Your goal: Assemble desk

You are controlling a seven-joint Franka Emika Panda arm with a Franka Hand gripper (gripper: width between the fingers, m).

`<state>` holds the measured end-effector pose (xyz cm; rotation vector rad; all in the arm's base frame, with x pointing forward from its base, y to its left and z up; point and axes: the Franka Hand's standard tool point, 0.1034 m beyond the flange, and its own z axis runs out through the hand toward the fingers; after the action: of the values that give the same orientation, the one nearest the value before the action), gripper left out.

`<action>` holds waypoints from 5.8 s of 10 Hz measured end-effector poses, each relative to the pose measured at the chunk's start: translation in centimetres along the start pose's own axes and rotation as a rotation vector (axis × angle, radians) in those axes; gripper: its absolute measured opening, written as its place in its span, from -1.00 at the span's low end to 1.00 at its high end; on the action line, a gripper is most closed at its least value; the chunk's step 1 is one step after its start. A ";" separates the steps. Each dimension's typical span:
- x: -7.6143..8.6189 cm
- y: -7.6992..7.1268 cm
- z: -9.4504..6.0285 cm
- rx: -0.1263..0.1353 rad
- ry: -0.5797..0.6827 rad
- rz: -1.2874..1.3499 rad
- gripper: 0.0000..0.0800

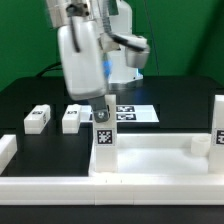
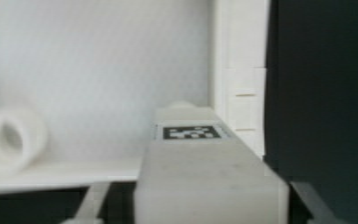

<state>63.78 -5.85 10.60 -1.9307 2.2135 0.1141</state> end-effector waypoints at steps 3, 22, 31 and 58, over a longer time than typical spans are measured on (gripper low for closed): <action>-0.1 0.1 0.2 0.033 -0.032 0.185 -0.26; -0.1 -0.1 -0.2 -0.059 0.076 -0.618 -0.26; -0.3 0.1 0.0 -0.004 0.040 0.164 -0.26; -7.4 6.9 1.1 -0.064 0.061 0.023 0.62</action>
Offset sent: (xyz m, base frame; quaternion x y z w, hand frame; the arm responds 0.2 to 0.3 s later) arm 0.0000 0.0000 0.0000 0.0000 0.0000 -0.0650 0.9979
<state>58.01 2.49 10.53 -1.9676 2.2984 0.1329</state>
